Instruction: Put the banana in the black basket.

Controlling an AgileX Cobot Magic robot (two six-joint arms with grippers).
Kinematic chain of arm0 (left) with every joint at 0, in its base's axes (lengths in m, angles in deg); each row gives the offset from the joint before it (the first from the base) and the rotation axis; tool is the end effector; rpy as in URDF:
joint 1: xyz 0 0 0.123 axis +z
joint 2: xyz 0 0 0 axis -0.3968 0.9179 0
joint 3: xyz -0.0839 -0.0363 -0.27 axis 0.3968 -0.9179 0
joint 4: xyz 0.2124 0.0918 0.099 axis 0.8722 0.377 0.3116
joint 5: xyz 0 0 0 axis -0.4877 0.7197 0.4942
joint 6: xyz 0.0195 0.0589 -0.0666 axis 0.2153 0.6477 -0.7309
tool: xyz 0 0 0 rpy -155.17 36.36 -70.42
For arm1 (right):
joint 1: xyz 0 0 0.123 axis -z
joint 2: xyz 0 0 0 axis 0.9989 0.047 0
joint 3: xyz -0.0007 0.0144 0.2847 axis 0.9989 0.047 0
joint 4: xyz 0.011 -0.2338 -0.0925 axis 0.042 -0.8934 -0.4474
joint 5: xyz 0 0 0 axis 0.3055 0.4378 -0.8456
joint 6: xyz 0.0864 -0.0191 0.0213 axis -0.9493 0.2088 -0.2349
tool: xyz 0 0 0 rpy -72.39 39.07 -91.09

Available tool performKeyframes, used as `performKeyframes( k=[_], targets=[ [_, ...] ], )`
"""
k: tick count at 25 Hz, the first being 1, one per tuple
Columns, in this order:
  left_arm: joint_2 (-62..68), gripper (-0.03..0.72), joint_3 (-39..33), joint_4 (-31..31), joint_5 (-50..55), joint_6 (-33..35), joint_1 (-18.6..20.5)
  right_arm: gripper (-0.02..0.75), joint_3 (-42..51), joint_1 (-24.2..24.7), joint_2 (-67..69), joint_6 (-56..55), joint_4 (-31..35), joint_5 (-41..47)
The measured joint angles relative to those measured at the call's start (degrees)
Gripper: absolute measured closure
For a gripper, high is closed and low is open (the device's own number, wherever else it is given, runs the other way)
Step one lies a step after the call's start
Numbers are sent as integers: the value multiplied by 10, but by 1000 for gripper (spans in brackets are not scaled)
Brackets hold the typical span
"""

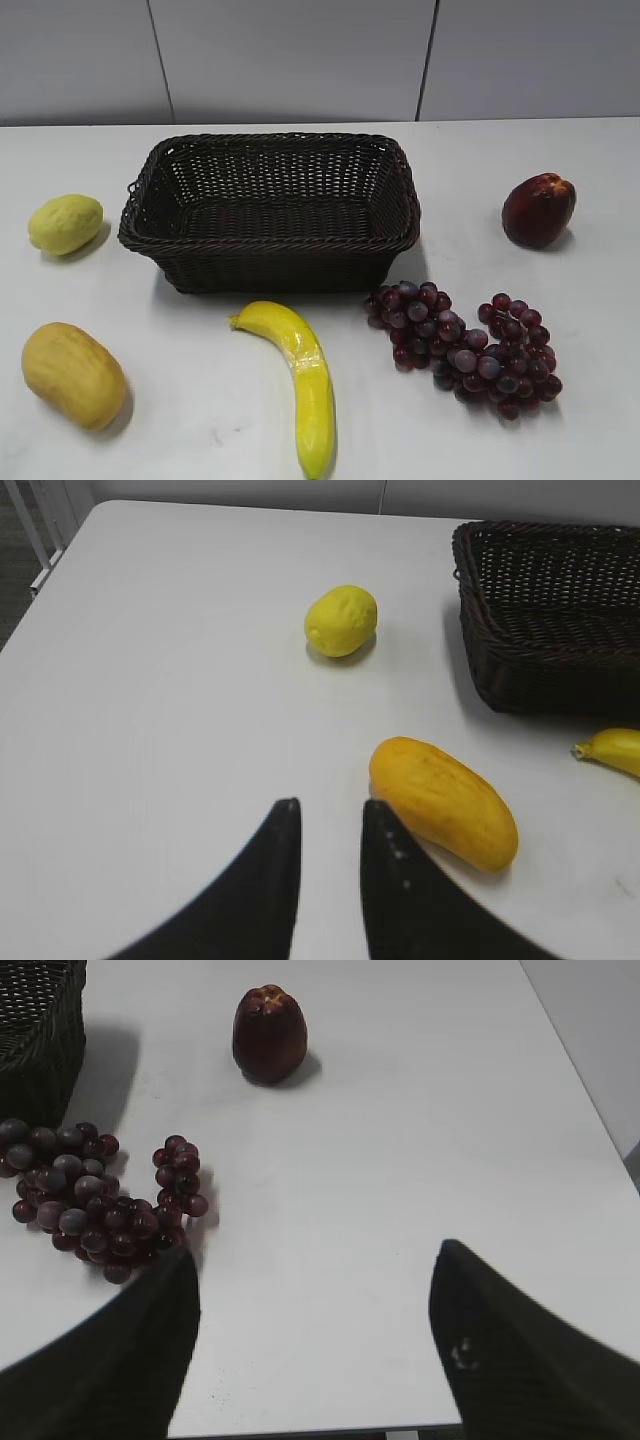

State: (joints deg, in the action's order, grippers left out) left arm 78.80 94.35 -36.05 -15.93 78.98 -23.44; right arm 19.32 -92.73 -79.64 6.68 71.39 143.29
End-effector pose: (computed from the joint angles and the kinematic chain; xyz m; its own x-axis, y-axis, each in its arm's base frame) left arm -0.0065 -0.0067 0.2742 -0.4763 0.0127 -0.8792 0.0709 0.9972 -0.0240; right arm -0.0050 0.0001 0.2768 -0.4507 0.0341 -0.8920 -0.0656 0.9953 0.0712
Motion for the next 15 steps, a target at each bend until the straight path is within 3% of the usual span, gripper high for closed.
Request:
performKeyframes(
  k=[15],
  targets=[
    [0, 486, 0, 0, 0, 0, 0, 166, 0, 0, 0, 0, 0, 0]
  ],
)
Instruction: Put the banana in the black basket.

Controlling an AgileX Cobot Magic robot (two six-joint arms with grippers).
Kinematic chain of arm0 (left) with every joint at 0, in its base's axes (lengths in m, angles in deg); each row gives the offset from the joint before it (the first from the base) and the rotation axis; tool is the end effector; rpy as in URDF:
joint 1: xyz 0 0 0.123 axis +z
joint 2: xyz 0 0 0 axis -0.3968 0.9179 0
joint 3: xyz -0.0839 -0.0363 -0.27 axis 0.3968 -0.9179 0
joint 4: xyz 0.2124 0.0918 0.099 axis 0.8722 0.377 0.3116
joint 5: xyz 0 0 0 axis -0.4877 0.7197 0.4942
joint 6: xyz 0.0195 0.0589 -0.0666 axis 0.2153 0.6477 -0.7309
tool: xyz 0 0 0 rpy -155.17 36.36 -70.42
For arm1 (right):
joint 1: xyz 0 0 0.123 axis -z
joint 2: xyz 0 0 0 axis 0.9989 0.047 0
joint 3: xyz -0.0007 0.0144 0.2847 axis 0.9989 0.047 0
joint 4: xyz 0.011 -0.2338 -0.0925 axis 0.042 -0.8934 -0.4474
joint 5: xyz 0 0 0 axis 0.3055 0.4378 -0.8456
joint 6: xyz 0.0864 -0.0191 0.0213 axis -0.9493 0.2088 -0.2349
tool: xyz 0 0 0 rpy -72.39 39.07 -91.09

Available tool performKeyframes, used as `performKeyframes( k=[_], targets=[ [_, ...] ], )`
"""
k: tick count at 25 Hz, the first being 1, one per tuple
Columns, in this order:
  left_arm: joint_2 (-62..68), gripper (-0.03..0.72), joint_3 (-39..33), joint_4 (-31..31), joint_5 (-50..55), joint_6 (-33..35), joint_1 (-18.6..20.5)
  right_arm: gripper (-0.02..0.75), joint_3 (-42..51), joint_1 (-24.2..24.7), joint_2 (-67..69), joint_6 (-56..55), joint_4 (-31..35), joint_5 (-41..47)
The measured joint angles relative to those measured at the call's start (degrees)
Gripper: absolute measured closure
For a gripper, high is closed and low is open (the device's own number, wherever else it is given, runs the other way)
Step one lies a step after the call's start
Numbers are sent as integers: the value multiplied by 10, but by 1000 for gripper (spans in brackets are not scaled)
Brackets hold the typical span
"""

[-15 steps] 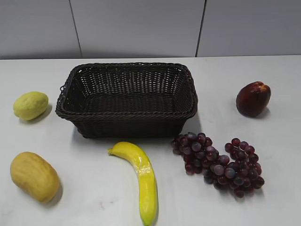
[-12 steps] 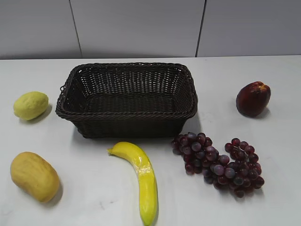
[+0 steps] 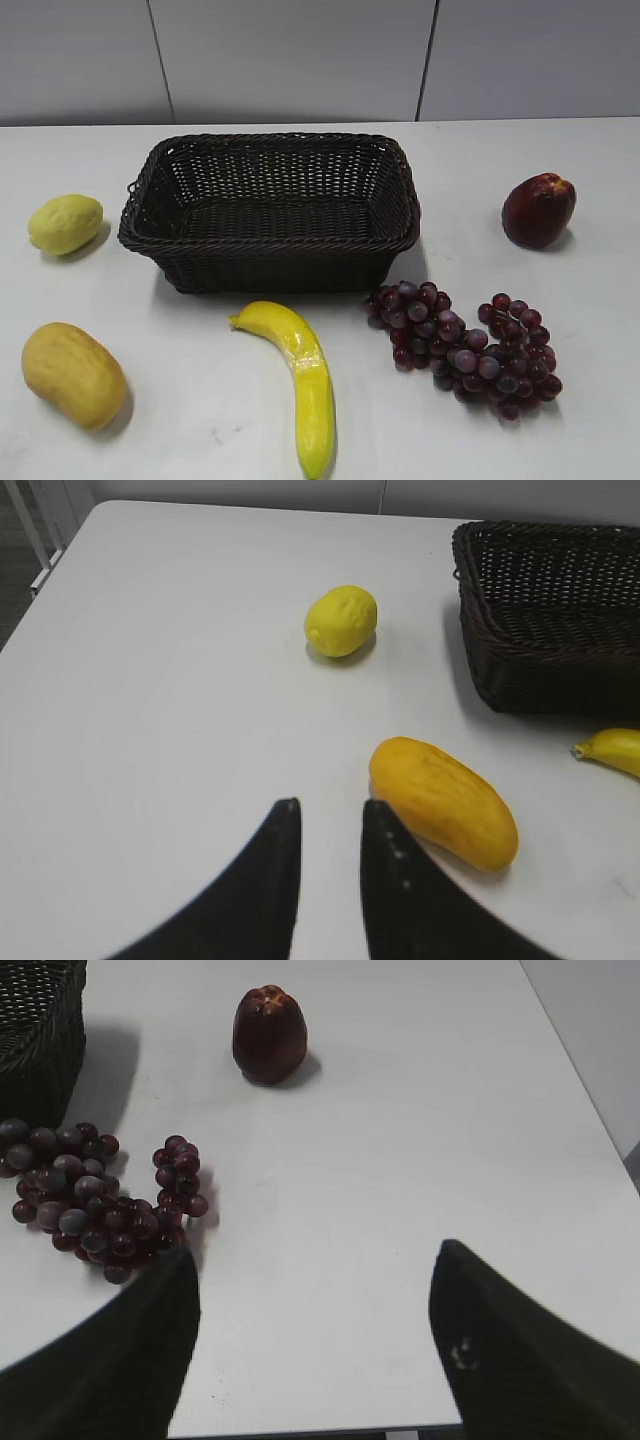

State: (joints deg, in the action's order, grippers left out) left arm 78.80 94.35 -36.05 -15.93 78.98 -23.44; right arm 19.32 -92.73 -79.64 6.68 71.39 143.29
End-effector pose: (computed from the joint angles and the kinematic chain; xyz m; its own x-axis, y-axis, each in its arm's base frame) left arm -0.0065 -0.0067 0.2742 -0.4763 0.0127 -0.8792 0.0709 0.9972 -0.0240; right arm -0.0050 0.0001 0.2768 -0.4507 0.0341 -0.8920 -0.0656 0.9953 0.0712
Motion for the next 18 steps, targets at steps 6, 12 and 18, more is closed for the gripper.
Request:
performKeyframes(
  k=[6, 12, 18],
  targets=[
    [0, 486, 0, 0, 0, 0, 0, 166, 0, 0, 0, 0, 0, 0],
    [0, 486, 0, 0, 0, 0, 0, 166, 0, 0, 0, 0, 0, 0],
    [0, 353, 0, -6, -2, 0, 0, 166, 0, 0, 0, 0, 0, 0]
  ],
)
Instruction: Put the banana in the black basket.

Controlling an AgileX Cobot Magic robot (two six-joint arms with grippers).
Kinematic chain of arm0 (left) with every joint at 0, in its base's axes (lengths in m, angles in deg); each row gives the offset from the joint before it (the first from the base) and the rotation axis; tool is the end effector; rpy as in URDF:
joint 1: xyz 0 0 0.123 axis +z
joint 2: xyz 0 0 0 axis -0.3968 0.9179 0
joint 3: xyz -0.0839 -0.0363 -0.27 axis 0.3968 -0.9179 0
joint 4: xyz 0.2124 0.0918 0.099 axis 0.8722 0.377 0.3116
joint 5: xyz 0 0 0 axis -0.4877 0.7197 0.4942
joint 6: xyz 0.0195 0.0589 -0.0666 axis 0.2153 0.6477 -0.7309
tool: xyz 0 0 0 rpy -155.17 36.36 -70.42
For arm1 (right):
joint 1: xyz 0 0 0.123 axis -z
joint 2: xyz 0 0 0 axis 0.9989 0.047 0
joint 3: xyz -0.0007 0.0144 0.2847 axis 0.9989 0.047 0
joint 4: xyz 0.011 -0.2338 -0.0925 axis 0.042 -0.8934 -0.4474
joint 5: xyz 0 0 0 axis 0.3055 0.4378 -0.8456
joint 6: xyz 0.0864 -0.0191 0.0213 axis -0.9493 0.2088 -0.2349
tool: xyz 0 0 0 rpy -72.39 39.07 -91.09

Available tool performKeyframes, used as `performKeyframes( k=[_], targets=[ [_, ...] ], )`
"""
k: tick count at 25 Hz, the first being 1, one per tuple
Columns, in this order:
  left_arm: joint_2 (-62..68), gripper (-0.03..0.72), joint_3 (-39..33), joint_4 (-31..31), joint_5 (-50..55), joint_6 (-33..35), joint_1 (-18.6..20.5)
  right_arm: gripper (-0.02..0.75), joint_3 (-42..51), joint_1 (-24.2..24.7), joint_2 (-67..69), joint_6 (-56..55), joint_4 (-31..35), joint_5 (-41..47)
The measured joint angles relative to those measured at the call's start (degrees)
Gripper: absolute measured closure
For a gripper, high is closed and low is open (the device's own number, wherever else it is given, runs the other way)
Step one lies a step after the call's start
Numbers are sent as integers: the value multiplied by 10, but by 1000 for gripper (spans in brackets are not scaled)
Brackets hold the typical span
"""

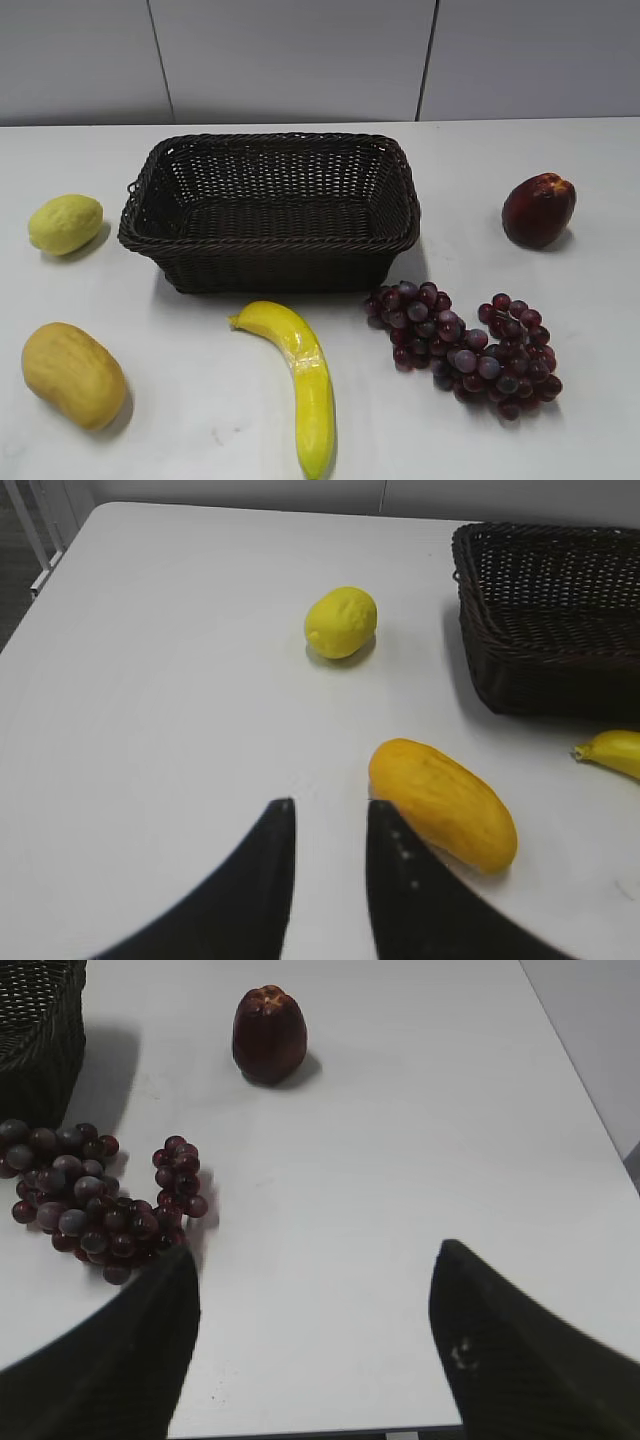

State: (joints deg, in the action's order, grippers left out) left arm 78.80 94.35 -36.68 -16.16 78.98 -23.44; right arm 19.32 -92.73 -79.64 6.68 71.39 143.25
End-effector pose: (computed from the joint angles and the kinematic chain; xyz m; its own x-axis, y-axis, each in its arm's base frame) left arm -0.0064 -0.0076 0.2746 -0.4728 0.0072 -0.8812 0.0768 0.9965 -0.0330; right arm -0.0050 0.0001 0.2769 -0.4501 0.0342 -0.8923 -0.0656 0.9953 0.0712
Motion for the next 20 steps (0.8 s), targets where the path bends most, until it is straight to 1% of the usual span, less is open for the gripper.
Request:
performKeyframes(
  k=[2, 3, 5, 11, 16, 20],
  targets=[
    [0, 157, 4, -9, -10, 0, 0, 166, 0, 0, 0, 0, 0, 0],
    [1, 111, 8, -12, -15, 0, 0, 166, 0, 0, 0, 0, 0, 0],
    [17, 67, 21, -15, -24, 0, 0, 166, 0, 0, 0, 0, 0, 0],
    [153, 44, 75, -24, -43, 0, 0, 166, 0, 0, 0, 0, 0, 0],
    [298, 48, 133, -37, -47, 0, 0, 166, 0, 0, 0, 0, 0, -1],
    [395, 60, 172, -68, -60, 0, -6, 166, 0, 0, 0, 0, 0, 0]
  ],
)
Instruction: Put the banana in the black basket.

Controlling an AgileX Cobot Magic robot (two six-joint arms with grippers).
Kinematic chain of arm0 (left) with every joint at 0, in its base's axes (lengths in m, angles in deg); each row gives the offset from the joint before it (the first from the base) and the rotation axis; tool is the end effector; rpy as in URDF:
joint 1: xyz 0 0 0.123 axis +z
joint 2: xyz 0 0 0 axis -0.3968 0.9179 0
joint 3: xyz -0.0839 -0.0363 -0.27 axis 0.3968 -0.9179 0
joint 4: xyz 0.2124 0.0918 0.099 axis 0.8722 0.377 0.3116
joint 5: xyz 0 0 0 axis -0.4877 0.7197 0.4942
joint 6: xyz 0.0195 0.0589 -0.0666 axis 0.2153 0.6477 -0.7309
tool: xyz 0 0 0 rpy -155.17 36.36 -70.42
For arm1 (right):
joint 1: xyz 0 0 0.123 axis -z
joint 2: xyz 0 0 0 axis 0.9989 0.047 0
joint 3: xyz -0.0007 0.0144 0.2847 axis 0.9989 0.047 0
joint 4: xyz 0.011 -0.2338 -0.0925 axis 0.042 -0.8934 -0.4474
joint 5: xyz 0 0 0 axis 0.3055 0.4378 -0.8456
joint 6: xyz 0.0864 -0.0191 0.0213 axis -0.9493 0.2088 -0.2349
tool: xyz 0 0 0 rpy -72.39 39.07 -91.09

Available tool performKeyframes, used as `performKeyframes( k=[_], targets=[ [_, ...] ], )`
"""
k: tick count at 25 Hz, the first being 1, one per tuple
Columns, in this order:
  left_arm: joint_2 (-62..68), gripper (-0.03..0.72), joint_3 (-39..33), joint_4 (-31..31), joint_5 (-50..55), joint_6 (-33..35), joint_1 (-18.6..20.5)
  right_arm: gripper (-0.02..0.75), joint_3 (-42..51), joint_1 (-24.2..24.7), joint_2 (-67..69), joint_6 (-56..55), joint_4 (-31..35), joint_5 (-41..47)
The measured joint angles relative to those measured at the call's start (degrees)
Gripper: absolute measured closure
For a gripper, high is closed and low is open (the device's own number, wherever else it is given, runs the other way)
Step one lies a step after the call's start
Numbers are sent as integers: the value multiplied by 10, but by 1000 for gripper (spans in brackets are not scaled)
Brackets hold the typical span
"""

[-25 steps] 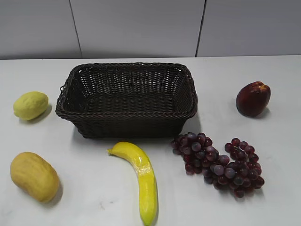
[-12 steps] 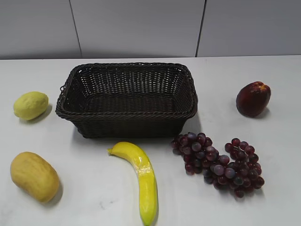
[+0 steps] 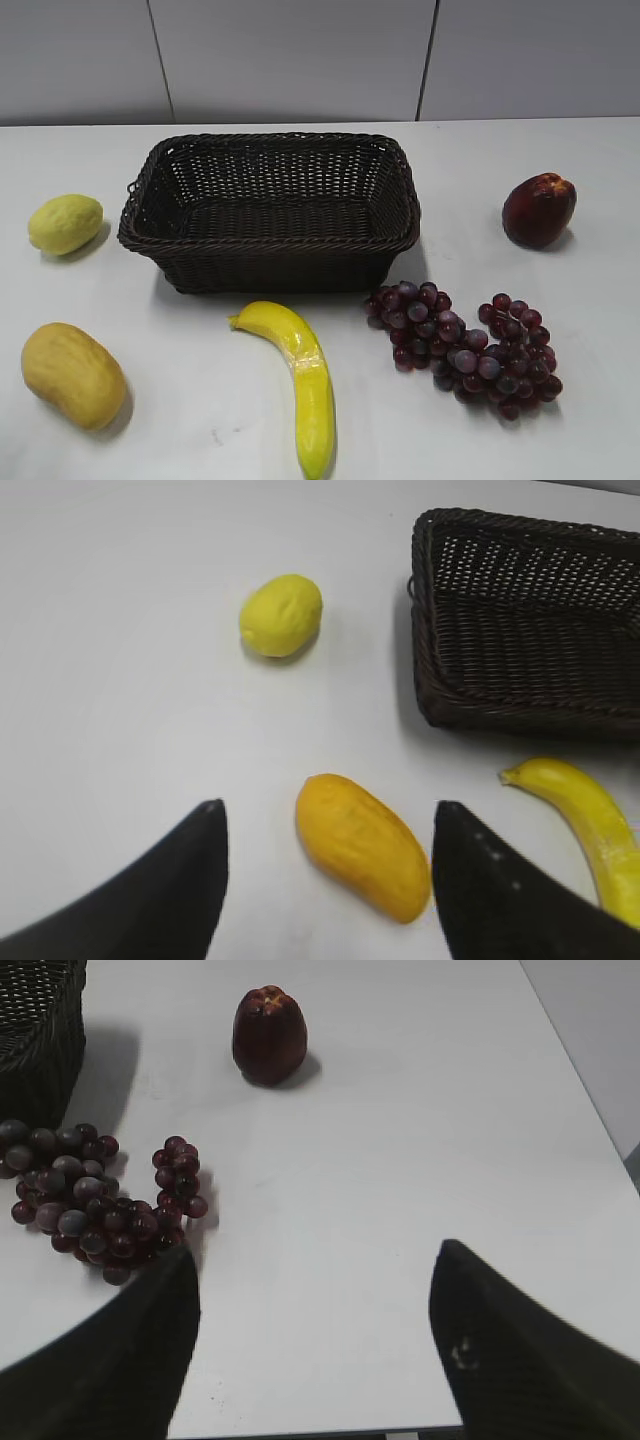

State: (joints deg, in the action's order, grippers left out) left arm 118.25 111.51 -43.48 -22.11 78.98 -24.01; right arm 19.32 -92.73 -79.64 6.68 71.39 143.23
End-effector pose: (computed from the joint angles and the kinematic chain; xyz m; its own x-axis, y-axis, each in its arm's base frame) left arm 0.1109 -0.0172 0.3400 -0.7035 -0.0600 -0.7082 0.0881 0.9814 -0.1707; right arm -0.0050 0.0001 0.2769 -0.4498 0.0342 -0.8925 -0.0656 0.9953 0.0713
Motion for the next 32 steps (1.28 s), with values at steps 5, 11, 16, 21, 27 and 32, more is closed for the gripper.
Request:
performKeyframes(
  k=[5, 11, 16, 21, 27, 32],
  targets=[
    [90, 89, 24, -30, -8, 5, -46, 166, 0, 0, 0, 0, 0, 0],
    [169, 92, 24, -33, -37, -5, -175, 166, 0, 0, 0, 0, 0, 0],
    [237, 94, 25, -18, -62, -76, -298, 166, 0, 1, 0, 0, 0, 0],
    [323, 94, 29, 16, -65, -150, -402, 166, 0, 1, 0, 0, 0, 0],
    [431, 94, 81, 36, -60, -198, -487, 166, 0, 1, 0, 0, 0, 0],
    [524, 94, 150, 41, -26, -226, -519, 166, 0, 1, 0, 0, 0, 0]
  ],
)
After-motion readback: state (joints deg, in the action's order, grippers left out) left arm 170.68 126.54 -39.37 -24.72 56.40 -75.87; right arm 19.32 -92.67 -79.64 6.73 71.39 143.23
